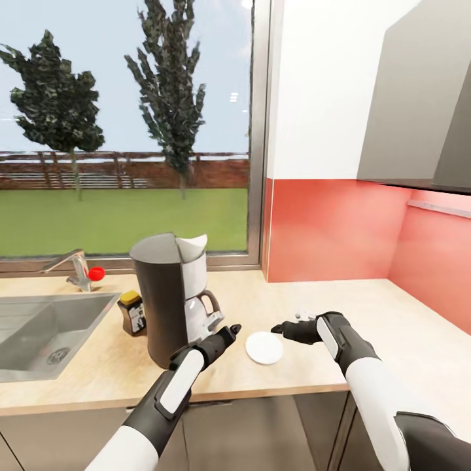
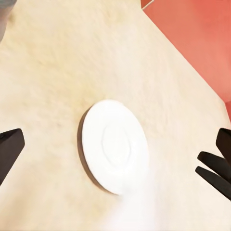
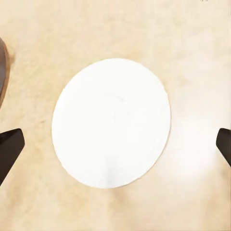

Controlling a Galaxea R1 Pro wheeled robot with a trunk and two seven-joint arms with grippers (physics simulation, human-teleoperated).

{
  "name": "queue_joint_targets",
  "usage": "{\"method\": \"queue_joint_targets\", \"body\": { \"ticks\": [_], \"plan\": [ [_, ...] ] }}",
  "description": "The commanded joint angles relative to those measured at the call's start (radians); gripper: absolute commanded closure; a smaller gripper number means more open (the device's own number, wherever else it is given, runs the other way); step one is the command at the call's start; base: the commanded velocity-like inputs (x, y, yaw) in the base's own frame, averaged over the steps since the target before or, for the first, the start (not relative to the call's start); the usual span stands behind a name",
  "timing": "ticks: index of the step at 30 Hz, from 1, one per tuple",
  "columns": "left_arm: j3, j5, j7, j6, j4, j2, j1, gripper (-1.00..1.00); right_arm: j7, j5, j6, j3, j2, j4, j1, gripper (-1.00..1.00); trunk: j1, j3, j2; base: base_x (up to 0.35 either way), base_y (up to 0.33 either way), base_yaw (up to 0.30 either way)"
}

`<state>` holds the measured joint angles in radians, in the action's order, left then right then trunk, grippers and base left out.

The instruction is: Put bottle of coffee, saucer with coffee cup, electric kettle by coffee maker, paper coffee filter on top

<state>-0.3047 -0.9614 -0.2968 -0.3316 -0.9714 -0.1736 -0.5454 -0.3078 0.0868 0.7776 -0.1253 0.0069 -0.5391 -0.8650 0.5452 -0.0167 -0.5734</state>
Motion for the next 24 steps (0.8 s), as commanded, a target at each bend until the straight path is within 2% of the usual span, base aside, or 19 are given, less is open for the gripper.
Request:
{"method": "queue_joint_targets", "body": {
  "ticks": [1,8,19,24],
  "plan": [
    [-0.001,-0.01,-0.008,-0.001,-0.002,0.0,-0.001,-1.0,0.001,0.005,0.006,-0.005,0.001,-0.001,-0.001,-1.0,0.001,-0.002,-0.002,0.098,-0.026,0.0],
    [-0.001,-0.011,-0.008,-0.001,-0.001,0.0,-0.001,-1.0,0.001,0.005,0.005,-0.005,0.005,0.054,0.004,-1.0,0.001,-0.002,-0.002,0.094,-0.049,0.0],
    [-0.001,-0.011,-0.008,-0.001,-0.001,0.0,-0.001,-1.0,-0.006,0.005,0.005,-0.004,0.007,0.06,0.004,-1.0,0.001,-0.002,-0.002,0.063,-0.022,0.0],
    [-0.001,-0.011,-0.008,-0.001,-0.001,0.0,-0.001,-1.0,-0.047,0.005,0.005,0.033,0.007,0.062,0.004,-1.0,0.001,-0.002,-0.002,0.012,-0.004,0.0]
  ]
}}
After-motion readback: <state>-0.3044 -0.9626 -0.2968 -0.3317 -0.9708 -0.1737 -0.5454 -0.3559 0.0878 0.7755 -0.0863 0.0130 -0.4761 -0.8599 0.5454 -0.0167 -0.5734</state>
